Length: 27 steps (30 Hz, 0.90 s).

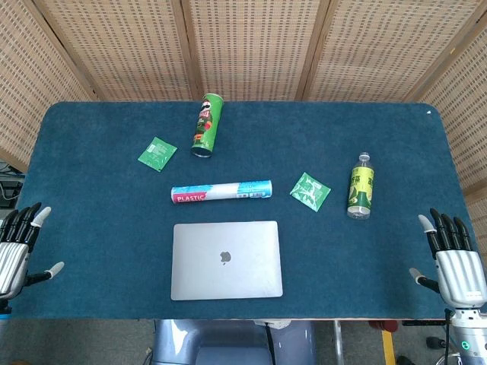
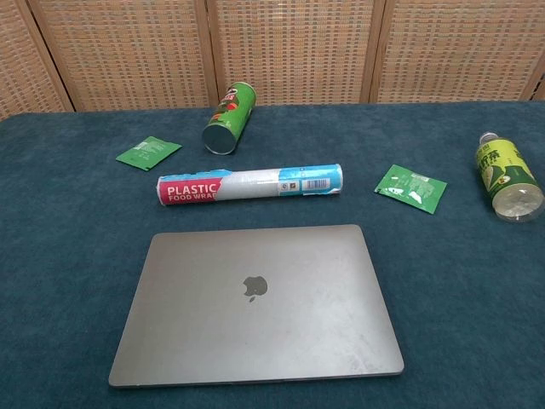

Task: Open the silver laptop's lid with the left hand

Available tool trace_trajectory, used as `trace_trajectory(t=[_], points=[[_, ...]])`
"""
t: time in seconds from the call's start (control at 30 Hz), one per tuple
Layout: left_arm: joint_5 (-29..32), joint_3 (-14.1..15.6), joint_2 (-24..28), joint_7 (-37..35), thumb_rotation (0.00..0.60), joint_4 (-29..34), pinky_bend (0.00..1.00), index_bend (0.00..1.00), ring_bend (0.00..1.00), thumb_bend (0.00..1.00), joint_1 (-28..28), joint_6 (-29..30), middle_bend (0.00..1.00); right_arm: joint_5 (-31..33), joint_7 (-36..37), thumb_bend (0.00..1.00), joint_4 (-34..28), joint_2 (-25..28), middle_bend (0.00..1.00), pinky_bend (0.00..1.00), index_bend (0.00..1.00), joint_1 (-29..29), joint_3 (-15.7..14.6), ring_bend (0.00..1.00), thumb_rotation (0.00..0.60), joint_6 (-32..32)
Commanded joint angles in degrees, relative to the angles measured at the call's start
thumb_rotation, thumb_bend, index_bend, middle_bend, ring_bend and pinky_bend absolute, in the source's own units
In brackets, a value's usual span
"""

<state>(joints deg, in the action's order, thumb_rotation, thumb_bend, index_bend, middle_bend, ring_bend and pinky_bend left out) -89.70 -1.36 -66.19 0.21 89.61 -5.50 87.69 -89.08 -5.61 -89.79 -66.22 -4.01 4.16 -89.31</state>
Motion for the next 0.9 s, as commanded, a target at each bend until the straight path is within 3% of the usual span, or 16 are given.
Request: trace_trajectory(t=[0.03, 0.37, 0.5, 0.67, 0.73, 0.8, 0.9], points=[[0.0, 0.1, 0.0, 0.1, 0.6, 0.0, 0.0, 0.0, 0.0, 0.0, 0.0, -0.1, 0.0, 0.0, 0.0, 0.0, 0.0, 0.0, 0.0, 0.0, 0.0, 0.0, 0.0, 0.0, 0.6, 0.0], [-4.0, 1.2, -0.8, -0.4, 0.6, 0.1, 0.0, 0.0, 0.0, 0.0, -1.7, -1.4, 0.0, 0.1, -0.2, 0.0, -0.1, 0.0, 0.0, 0.0, 0.0, 0.1, 0.0, 0.0, 0.6, 0.0], [-12.6, 2.9, -2.5, 0.5, 0.6, 1.1, 0.0, 0.0, 0.0, 0.0, -6.0, -4.1, 0.0, 0.9, -0.2, 0.0, -0.1, 0.1, 0.0, 0.0, 0.0, 0.1, 0.3, 0.0, 0.6, 0.3], [-20.9, 3.5, -5.8, 3.4, 0.6, 3.3, 0.0, 0.0, 0.0, 0.0, -13.4, -11.4, 0.0, 1.3, -0.3, 0.0, -0.5, 0.4, 0.0, 0.0, 0.0, 0.2, 0.4, 0.0, 0.6, 0.4], [-23.4, 2.5, -9.4, 4.7, 0.6, 4.8, 0.0, 0.0, 0.0, 0.0, -18.9, -18.0, 0.0, 1.7, -0.1, 0.0, -0.6, 0.5, 0.0, 0.0, 0.0, 0.4, 0.4, 0.0, 0.6, 0.4], [-22.3, 1.4, -12.4, 4.6, 0.6, 4.7, 0.0, 0.0, 0.0, 0.0, -22.5, -23.0, 0.0, 2.1, 0.2, 0.0, -0.5, 0.6, 0.0, 0.0, 0.0, 0.4, 0.4, 0.0, 0.6, 0.8], [-21.4, 1.2, -15.4, 4.0, 0.6, 3.7, 0.0, 0.0, 0.0, 0.0, -24.7, -25.6, 0.0, 2.8, 0.6, 0.0, -0.4, 0.9, 0.0, 0.0, 0.0, 0.3, 0.5, 0.0, 0.6, 1.5]])
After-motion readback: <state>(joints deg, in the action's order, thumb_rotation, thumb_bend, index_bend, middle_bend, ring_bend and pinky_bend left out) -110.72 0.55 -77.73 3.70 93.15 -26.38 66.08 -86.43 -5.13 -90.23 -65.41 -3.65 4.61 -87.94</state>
